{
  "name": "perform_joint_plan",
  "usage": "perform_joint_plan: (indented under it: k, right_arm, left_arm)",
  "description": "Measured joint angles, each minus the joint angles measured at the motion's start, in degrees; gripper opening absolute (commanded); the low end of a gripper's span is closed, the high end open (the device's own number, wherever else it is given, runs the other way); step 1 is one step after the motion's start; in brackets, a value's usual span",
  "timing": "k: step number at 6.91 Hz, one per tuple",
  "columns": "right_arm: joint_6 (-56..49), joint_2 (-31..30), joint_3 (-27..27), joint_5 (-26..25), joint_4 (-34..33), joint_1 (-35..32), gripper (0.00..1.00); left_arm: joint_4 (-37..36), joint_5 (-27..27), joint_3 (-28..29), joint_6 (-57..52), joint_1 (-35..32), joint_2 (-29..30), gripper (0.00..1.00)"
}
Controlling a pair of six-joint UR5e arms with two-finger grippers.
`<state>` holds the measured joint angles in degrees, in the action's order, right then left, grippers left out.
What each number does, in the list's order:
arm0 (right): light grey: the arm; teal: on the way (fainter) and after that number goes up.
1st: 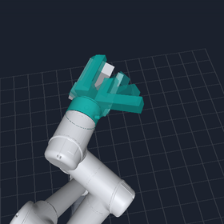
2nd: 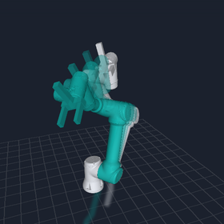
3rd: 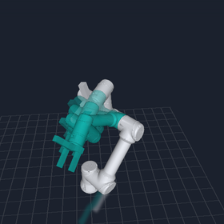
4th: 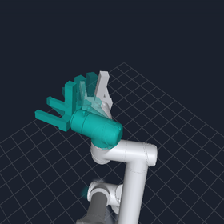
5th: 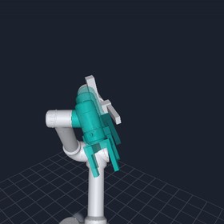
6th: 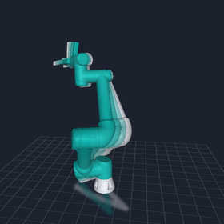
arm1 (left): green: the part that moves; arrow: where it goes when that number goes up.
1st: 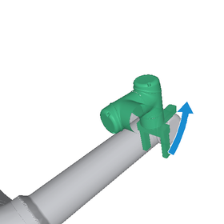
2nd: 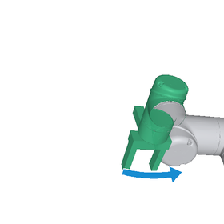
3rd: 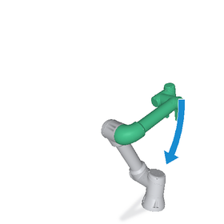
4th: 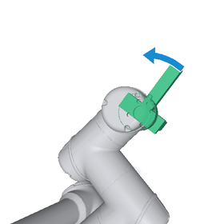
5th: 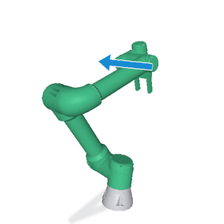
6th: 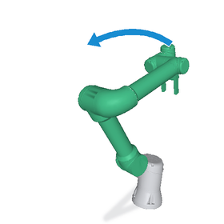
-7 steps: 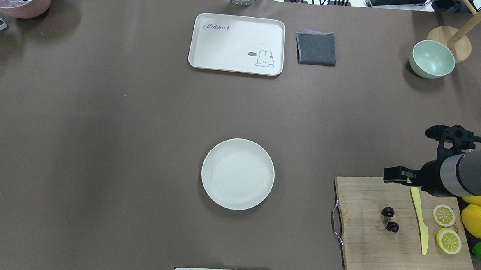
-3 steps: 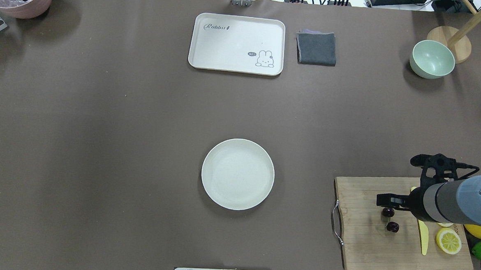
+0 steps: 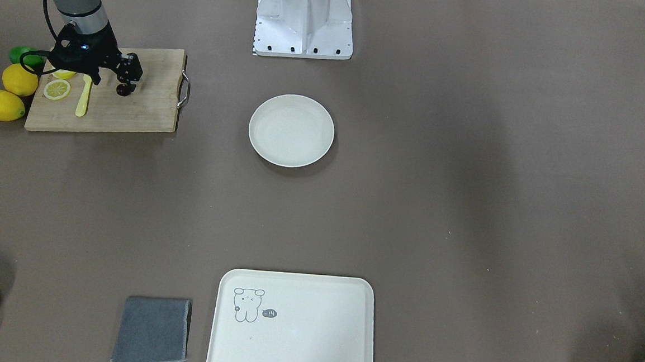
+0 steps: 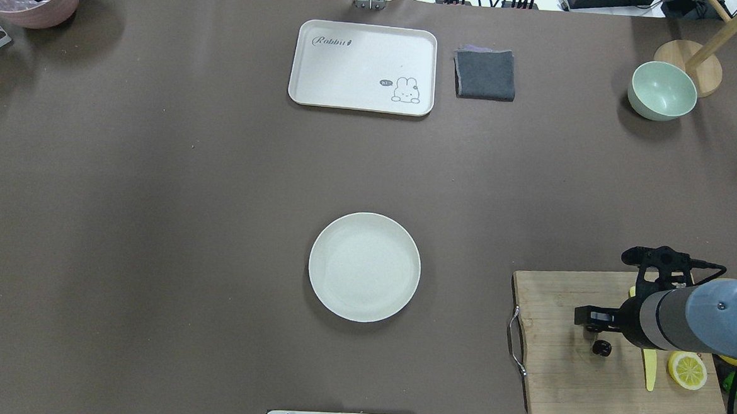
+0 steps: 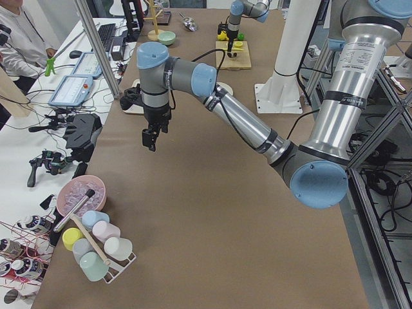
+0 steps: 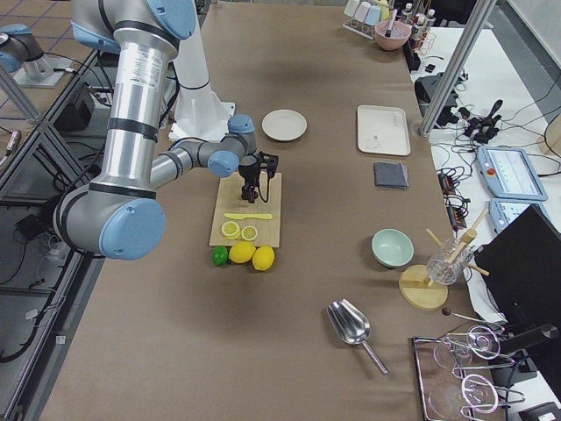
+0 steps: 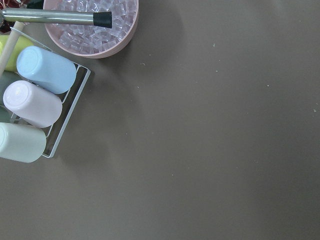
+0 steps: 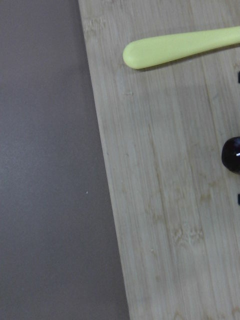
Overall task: Place red cherry on plate
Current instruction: 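Lower the right gripper and grasp the cherries by their stems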
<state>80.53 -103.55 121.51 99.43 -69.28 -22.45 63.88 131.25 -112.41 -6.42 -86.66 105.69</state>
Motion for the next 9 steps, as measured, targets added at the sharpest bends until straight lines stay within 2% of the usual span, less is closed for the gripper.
perform_joint_plan:
  k: [3,5,6,8,9]
  right_arm:
    - [0.16,1.06,-1.74,-0.43,0.01,0.94,0.7]
    - [0.1,1.64,-2.25,-0.49,0.02,1.0,0.45]
    - [0.15,1.66,-2.25,-0.53,0.02,0.99,0.37]
    - [0.23,1.63,-2.2,-0.55,-0.04,0.93,0.0]
    - [0.23,1.62,-2.09,-0.54,-0.06,0.89,0.0]
  left_arm:
    - [0.02,1.96,0.25,-0.02,0.0,-0.93,0.98]
    - [0.02,2.07,0.64,-0.08,0.0,-1.0,0.98]
    - [0.02,2.08,0.73,-0.09,0.0,-1.01,0.98]
    - [0.02,2.08,0.77,-0.03,0.0,-1.01,0.98]
    - [0.02,2.08,0.74,-0.01,0.0,-1.04,0.98]
